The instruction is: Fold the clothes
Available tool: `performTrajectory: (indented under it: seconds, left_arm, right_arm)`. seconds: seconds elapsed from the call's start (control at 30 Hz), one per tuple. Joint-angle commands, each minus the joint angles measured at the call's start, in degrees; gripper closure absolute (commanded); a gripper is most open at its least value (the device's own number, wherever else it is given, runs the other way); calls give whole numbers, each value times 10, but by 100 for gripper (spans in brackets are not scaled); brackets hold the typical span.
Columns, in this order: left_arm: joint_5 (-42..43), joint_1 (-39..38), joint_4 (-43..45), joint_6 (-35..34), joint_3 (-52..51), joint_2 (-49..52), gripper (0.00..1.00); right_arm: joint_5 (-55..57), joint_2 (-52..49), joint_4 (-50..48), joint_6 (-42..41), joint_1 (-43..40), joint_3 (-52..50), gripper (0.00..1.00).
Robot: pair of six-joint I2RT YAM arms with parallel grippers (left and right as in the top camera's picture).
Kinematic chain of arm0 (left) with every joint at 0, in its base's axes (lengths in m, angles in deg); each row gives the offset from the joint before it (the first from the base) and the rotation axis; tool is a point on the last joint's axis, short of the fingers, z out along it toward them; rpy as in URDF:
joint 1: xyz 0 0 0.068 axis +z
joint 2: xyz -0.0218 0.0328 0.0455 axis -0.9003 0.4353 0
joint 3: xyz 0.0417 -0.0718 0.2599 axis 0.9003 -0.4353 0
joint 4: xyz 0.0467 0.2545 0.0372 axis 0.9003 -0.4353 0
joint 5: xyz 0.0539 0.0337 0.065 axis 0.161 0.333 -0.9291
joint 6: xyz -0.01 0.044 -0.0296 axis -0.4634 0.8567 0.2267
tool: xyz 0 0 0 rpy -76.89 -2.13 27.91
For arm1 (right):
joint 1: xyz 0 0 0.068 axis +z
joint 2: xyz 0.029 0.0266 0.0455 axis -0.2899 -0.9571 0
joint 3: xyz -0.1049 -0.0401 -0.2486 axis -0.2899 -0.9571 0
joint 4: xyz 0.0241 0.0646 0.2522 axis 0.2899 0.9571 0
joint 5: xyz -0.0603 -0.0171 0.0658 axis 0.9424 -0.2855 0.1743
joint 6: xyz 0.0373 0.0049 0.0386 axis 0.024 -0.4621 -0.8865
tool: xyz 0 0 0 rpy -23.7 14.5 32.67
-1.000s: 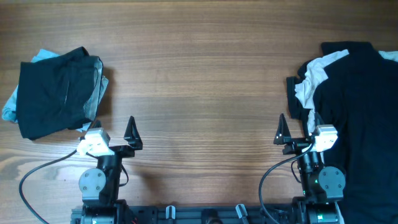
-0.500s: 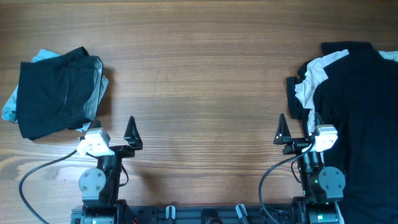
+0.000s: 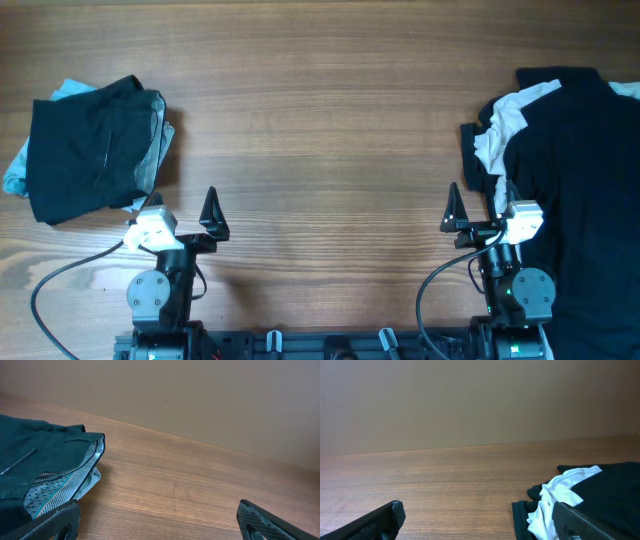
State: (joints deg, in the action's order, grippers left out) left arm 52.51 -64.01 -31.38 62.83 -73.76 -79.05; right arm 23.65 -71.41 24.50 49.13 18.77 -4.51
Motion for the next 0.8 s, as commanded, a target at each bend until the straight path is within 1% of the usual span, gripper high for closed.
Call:
performTrajectory:
  seconds: [0.0,0.03,0.1,0.13,0.2,0.23,0.3,0.33,0.43,0.53,0.6,0.63,0.7,0.73,0.77]
  left_arm:
    - [38,4,9,-6,-5,-4,0]
    - [59,4,13,-6,-3,-4,0]
    - [103,4,0,-14,25,-4,0]
    - [100,4,-19,-23,54,-2,0]
    - [88,4,-49,-23,103,20,0]
    - [88,4,-71,-28,141,47,0]
    - [88,4,-119,-34,228,127,0]
    - [86,4,-141,-34,270,177,0]
    - [93,4,-254,-40,426,350,0]
    - [93,4,-367,-40,567,500,0]
    - [93,4,-406,-40,633,579,0]
    - [97,4,-409,-40,641,599,0]
    - [110,4,-402,-40,641,622,0]
    - [127,4,-402,-40,641,628,0]
    - [127,4,-402,-40,641,629,0]
  right_arm:
    - [-81,0,-20,-37,-3,-1,0]
    - [-121,0,-36,-37,-3,2,0]
    - [-164,0,-34,-46,-3,32,0]
    - [-174,-6,-22,-68,-3,65,0]
    - [-174,-30,7,-79,-3,113,0]
    - [-174,-58,37,-79,-3,150,0]
    - [-160,-145,100,-82,-3,226,0]
    - [-154,-207,136,-89,-3,271,0]
    - [-152,-386,263,-90,-3,410,0]
    - [-146,-568,391,-32,-3,561,0]
    - [-146,-677,457,-4,-3,647,0]
    - [-146,-726,475,-3,-3,675,0]
    - [-152,-770,471,-8,-5,681,0]
    - [-106,-788,466,-51,-13,681,0]
    - [-12,-807,461,-120,-33,681,0]
